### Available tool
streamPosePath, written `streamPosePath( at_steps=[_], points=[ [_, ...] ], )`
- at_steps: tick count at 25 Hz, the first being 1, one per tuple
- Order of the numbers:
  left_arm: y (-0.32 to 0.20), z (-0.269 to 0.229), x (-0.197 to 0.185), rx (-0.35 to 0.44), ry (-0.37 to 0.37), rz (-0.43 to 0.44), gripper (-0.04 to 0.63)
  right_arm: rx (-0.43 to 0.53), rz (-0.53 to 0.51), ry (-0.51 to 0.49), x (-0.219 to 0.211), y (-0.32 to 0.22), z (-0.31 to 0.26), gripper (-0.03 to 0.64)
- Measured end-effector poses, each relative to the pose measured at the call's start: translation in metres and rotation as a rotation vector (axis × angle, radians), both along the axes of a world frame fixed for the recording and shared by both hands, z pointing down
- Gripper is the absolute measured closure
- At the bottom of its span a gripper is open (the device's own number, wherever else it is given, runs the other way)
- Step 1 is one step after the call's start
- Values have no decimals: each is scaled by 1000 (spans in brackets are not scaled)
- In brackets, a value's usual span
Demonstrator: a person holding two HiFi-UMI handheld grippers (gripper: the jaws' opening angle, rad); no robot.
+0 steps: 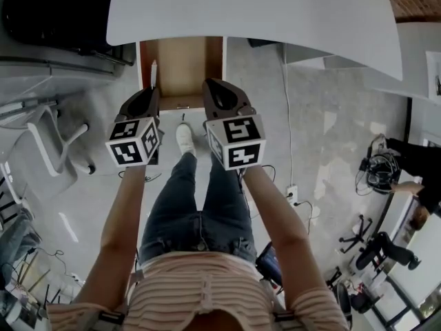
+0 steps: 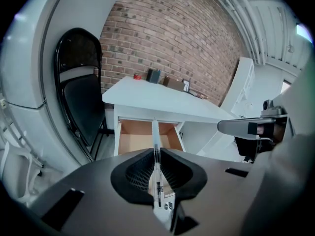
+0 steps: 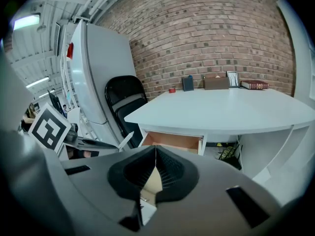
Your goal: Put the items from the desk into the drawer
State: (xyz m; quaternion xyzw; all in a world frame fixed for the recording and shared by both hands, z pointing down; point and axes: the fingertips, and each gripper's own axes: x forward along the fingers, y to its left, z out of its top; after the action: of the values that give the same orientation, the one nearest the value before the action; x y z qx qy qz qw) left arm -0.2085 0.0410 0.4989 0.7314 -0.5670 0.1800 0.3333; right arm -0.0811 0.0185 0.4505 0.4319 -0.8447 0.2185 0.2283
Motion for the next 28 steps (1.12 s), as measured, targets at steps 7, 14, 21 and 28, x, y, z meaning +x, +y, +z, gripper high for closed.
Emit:
streamPosePath(
  at_steps=[7,14,21,28],
  points=[
    [-12,43,-9,-65,0,-4,548,-42,-25,43,-7,-6,44,600],
    [-32,80,1,-122,43,-48,548,-84,-53,52,-4,-10,82,600],
    [-58,113,16,-171,63,-67,548,-161,-57,46,4,-18,122,600],
    [-71,137,19,-195,48,-83,548,-187,-69,58,5,-35,139,600]
  ],
)
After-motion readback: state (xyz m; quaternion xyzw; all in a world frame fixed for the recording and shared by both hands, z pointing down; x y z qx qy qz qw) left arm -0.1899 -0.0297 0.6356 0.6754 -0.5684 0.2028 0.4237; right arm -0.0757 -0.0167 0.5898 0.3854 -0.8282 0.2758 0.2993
